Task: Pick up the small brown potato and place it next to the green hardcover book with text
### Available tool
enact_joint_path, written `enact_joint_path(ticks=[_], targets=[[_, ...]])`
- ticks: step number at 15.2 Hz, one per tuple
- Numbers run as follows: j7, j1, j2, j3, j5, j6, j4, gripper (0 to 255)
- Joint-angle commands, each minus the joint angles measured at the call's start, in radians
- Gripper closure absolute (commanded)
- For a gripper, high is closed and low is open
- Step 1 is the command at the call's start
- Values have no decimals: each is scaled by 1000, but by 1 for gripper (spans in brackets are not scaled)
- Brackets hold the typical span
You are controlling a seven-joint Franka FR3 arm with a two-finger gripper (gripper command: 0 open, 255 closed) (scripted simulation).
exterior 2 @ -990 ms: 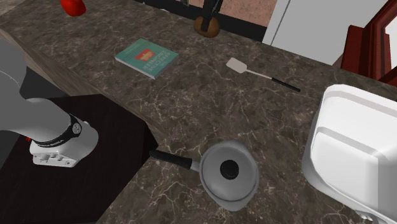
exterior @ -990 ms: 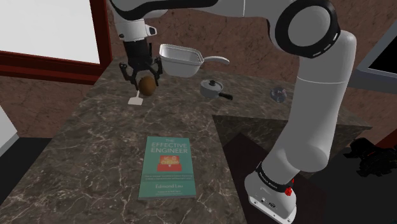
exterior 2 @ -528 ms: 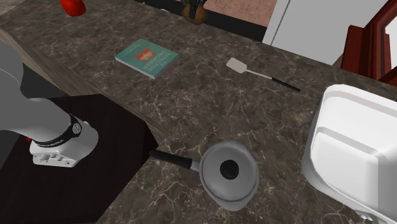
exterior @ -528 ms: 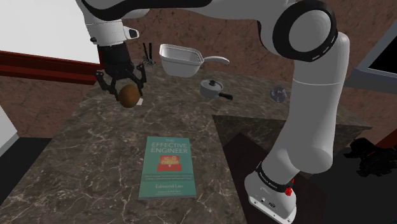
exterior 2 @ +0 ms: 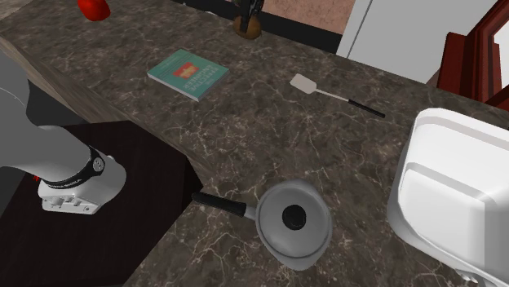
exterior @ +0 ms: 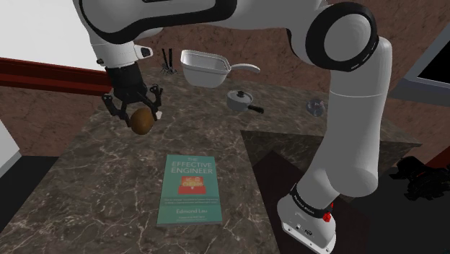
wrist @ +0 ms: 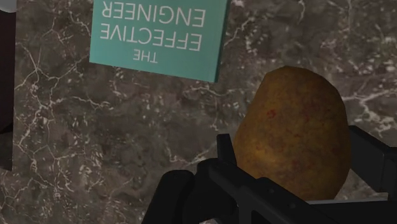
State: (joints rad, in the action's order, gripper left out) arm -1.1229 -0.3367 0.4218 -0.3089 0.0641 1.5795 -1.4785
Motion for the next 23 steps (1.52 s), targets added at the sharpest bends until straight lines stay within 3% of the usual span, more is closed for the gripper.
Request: enact_joint_path(ticks=[1,16,23], targets=[[1,2,1,1,1,26,-25,255],[-4,0,62,10,19,201,-141,255],[-4,0,62,10,19,201,-141,255]])
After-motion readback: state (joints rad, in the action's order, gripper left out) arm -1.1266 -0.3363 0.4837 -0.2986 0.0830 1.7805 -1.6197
